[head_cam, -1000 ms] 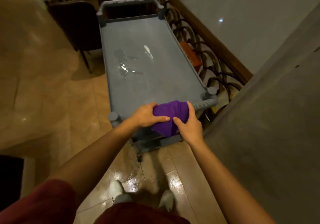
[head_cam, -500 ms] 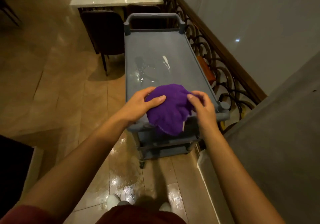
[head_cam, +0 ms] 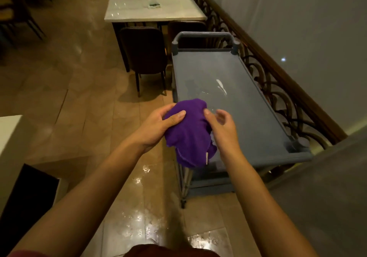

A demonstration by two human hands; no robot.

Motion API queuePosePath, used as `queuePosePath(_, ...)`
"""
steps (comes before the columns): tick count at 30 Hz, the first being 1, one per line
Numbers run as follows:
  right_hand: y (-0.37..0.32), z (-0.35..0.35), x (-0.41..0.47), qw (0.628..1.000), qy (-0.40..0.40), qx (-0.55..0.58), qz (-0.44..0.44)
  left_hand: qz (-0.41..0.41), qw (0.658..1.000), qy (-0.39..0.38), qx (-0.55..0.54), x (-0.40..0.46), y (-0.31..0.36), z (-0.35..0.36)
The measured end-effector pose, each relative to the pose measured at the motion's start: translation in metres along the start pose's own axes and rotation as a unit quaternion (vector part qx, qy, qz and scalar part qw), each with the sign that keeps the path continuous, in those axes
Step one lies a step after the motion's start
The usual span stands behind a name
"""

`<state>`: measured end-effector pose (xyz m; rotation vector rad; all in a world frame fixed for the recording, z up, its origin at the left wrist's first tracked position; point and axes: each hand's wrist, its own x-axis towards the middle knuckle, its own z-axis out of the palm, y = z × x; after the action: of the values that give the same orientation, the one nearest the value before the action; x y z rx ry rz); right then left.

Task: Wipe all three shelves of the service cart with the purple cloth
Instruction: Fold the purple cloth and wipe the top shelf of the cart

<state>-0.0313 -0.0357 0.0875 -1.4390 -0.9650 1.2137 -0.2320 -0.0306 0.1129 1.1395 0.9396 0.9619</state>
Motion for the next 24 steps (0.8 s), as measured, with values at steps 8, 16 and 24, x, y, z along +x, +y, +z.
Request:
queuePosePath(8, -0.007, 0.114, 0.014, 0.977, -0.114, 0.124, 0.129, 0.021, 0.991, 0.101, -0.084, 0.007, 0.006, -0.073)
queuePosePath(16, -0.005, 0.173, 0.093, 0.976, -0.107, 0.175, 0.067, -0.028, 0.992, 0.122, 0.003, 0.056, 0.010, -0.142)
queuePosePath(24, -0.052, 0.199, 0.197, 0.958, -0.279, 0.052, -0.050, -0.109, 0.993, 0.040, 0.035, 0.153, 0.056, -0.200)
